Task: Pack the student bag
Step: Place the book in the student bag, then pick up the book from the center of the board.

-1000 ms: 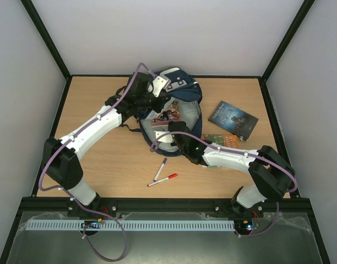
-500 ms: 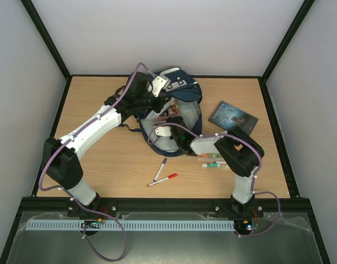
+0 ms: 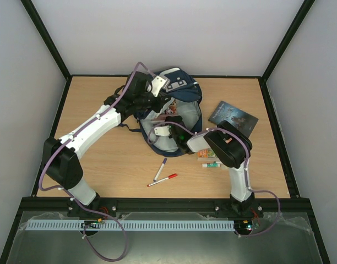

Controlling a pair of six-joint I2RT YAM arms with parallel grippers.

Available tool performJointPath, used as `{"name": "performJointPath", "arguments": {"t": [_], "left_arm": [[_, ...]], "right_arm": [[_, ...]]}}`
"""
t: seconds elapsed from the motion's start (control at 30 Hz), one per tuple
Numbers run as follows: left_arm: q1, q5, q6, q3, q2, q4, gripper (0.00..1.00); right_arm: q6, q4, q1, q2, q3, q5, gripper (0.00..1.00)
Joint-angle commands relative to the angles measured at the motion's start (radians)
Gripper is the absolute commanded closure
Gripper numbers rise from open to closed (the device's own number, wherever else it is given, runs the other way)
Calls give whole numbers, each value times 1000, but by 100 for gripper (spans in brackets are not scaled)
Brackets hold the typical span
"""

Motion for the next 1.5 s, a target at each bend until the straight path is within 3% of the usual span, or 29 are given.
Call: {"name": "performJointPath", "arguments": {"t": [0.0, 0.13, 0.23, 0.43, 0.57, 0.8, 0.93, 1.0, 1.27, 1.47], "left_arm": [[5, 42, -16, 15, -5, 101, 95], [14, 15, -26, 14, 14, 97, 95], [25, -31, -22, 14, 48, 90, 93], [49, -50, -34, 18, 141, 87, 84], [44, -75, -12, 10, 195, 71, 83], [-25, -223, 1, -63, 221, 23, 78], [-96, -298, -41, -148, 170, 37, 52], [-147, -336, -58, -160, 142, 14, 44], [-266, -251, -137, -190, -4, 29, 31], [-282, -141, -211, -73, 113, 109, 29]], "right_arm": [[-11, 77, -3, 16, 32, -13, 79], [14, 48, -3, -85, -50, -35, 58], [106, -145, -3, -280, -116, -83, 49], [419, -630, -5, -602, -155, -156, 46], [603, -823, -58, -750, -207, -217, 46], [922, -1077, -373, -950, -161, -417, 47], [1000, -1188, -555, -977, -134, -494, 47], [1013, -1226, -623, -964, -136, -497, 47], [996, -1356, -874, -848, -149, -552, 44], [984, -1404, -936, -752, -147, -572, 42]]}}
